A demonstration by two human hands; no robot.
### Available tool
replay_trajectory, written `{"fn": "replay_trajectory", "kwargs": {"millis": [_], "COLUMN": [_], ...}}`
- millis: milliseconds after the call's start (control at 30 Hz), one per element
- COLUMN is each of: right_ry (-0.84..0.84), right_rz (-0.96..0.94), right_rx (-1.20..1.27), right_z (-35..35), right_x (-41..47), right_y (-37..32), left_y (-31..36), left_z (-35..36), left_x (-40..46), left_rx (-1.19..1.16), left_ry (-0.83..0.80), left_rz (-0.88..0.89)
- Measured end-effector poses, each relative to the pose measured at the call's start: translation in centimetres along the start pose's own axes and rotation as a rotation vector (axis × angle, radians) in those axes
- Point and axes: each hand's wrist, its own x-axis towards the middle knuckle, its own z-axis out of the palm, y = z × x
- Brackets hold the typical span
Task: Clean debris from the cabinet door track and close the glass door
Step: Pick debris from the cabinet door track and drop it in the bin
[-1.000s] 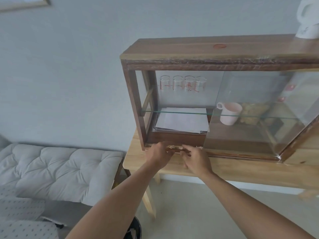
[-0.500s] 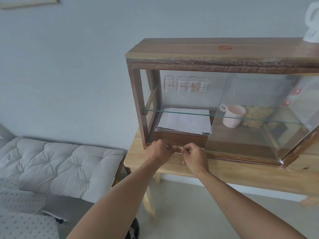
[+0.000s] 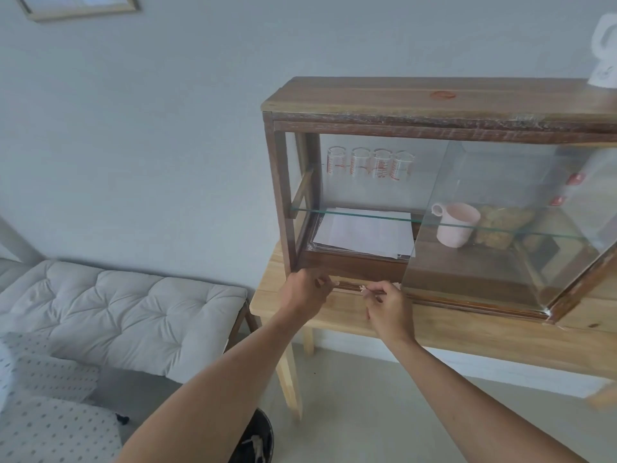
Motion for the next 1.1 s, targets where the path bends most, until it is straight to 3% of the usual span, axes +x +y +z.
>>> {"fn": "replay_trajectory", "kwargs": {"millis": [300,467,700,1100], "right_ry": [-0.141,-0.318,-0.571,-0.774], "right_rz": [-0.103,-0.144,-0.179,-0.134], "right_rx": [-0.035,-0.076,-0.215,-0.485], "right_z": [5.6,10.7,17.9,27.2], "right_x": [-3.7,-6.9,-12.1,-15.6], "right_y": [-2.6,-4.1,-4.4,0.7], "left_y": [-8.7,-14.1,-22.5,-32.9], "left_z": [-5.3,-7.8,-10.7,-7.9], "left_x": [-4.5,-7.9,-13.6,-20.8], "left_rx": [0.012,-0.011,-0.025,0.035], "left_ry": [0.062,0.184,0.207,0.183], "left_rz": [-0.082,-0.181,-0.396,-0.703]}}
